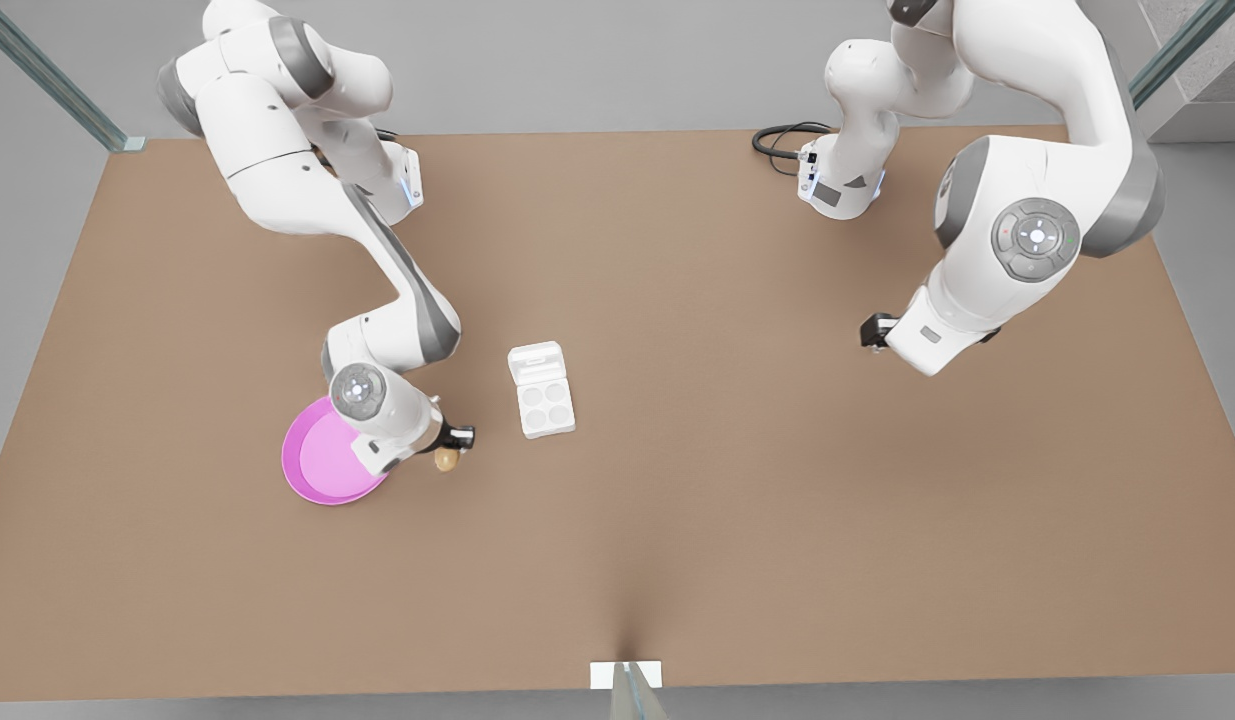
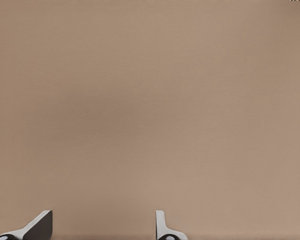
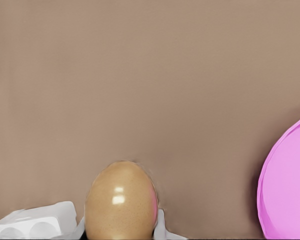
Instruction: Pack egg into the box and close the box lid
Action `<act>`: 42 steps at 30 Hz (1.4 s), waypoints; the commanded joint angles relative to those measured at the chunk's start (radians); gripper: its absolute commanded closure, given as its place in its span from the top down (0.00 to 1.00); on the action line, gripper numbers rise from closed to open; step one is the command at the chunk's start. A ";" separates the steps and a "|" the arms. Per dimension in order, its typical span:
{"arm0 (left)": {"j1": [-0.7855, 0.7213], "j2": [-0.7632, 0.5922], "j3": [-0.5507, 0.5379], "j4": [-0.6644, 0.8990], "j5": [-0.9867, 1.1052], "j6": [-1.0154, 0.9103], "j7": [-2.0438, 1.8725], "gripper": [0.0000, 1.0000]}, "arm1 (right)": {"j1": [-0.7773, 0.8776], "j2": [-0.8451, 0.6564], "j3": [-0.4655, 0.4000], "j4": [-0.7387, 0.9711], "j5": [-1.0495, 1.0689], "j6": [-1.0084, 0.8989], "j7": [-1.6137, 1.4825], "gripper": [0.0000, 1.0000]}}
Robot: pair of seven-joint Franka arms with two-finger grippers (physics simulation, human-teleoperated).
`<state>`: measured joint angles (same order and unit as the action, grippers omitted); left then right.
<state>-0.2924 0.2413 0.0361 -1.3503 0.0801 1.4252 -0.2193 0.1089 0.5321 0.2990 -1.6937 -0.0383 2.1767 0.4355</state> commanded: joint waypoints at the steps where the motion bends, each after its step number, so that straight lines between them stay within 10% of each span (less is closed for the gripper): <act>1: 0.006 -0.004 0.008 0.003 0.001 -0.003 0.141 1.00 | 0.051 0.003 -0.003 0.023 0.014 -0.138 0.390 0.27; 27: -0.008 0.036 0.008 0.036 0.001 0.011 0.113 1.00 | 0.216 0.127 0.012 0.045 0.064 -0.127 0.508 0.30; 29: -0.007 0.036 0.008 0.036 0.001 0.012 0.113 1.00 | 0.219 0.144 0.011 0.057 0.060 -0.127 0.508 0.36; 31: -0.007 0.036 0.008 0.036 0.001 0.011 0.113 1.00 | 0.222 0.152 0.011 0.068 0.060 -0.127 0.508 1.00; 37: -0.008 0.038 0.007 0.036 0.001 0.012 0.100 1.00 | 0.138 0.120 0.031 0.051 0.032 -0.143 0.502 1.00; 39: -0.008 0.038 0.007 0.036 0.000 0.011 0.101 1.00 | -0.144 0.085 0.216 -0.004 -0.081 -0.179 0.458 1.00; 42: -0.039 0.021 -0.007 0.076 0.004 -0.017 0.092 1.00 | -0.541 -0.211 0.215 -0.221 -0.083 -0.236 -0.388 1.00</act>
<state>-0.3173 0.2662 0.0332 -1.2810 0.0777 1.4276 -0.1176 -0.3366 0.3805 0.4971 -1.8660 -0.0848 1.9966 0.7641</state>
